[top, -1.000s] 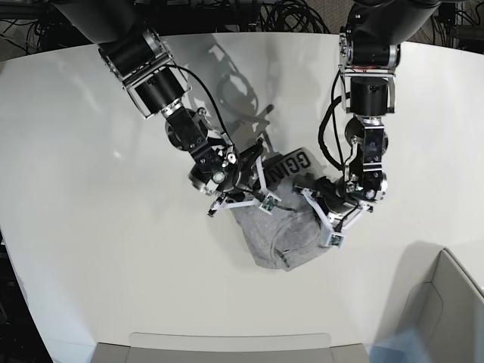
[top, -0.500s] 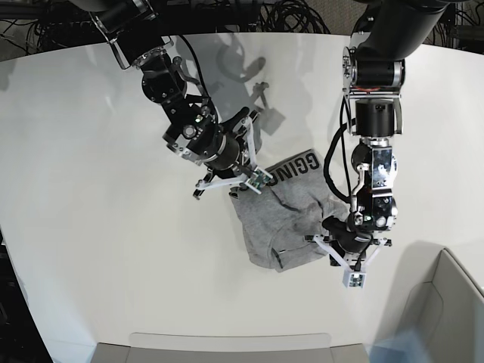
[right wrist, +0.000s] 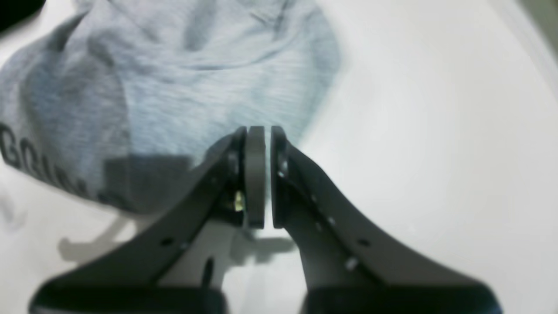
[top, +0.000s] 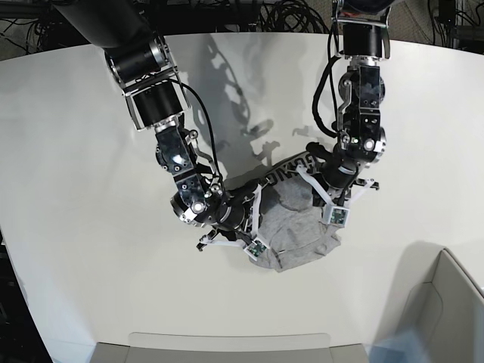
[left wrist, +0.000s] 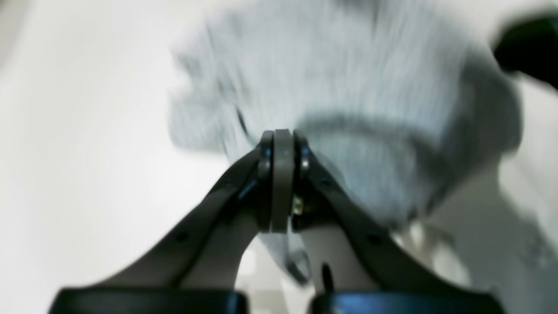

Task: Fold the T-shirt properly
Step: 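Grasp the bundle with both grippers and press it into a compact fold, then carry the folded bundle with the left gripper to the table corner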

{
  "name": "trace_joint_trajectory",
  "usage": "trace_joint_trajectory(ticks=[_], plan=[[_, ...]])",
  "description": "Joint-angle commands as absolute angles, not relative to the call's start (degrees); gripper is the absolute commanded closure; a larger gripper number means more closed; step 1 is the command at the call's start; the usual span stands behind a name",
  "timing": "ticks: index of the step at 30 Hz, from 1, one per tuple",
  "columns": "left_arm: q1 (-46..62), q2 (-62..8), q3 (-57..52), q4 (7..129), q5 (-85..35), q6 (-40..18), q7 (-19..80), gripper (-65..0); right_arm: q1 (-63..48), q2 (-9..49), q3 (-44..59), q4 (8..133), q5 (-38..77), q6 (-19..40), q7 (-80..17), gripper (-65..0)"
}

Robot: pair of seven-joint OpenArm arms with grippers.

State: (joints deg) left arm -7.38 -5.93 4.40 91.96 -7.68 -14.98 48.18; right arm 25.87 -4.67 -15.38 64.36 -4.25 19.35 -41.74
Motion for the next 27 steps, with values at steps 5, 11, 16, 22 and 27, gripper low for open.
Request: trace_joint_trajectory(ticks=[5, 11, 16, 22, 27], plan=[[-7.52, -6.02, 9.19, 89.80, -8.31, -15.25, 46.37, 0.0, 29.14, -5.23, -14.99, 52.26, -3.91, 17.71, -34.68, -2.3], [-8.92, -6.29, 9.36, 75.30, -8.13, -15.25, 44.53, 0.0, 29.14, -4.26, -14.99, 46.02, -3.91, 10.24, -32.92, -2.3], [-9.63, -6.46, 6.99, 74.51, -8.13, -15.08, 42.95, 0.0, 28.44, -4.00, -14.99, 48.84, -3.91, 10.24, -33.27, -2.3], [-9.63, -7.43, 0.57, 87.08, -8.13, -15.08, 49.36, 0.0, 23.25, -3.91, -14.73, 61.85, -3.82, 9.80, -33.19, -2.3], [-10.07, -6.90, 0.66, 90.95, -8.40, -15.16, 49.45, 0.0, 18.07, -4.44, -6.81, 75.65, -3.82, 9.80, -33.27, -2.3]])
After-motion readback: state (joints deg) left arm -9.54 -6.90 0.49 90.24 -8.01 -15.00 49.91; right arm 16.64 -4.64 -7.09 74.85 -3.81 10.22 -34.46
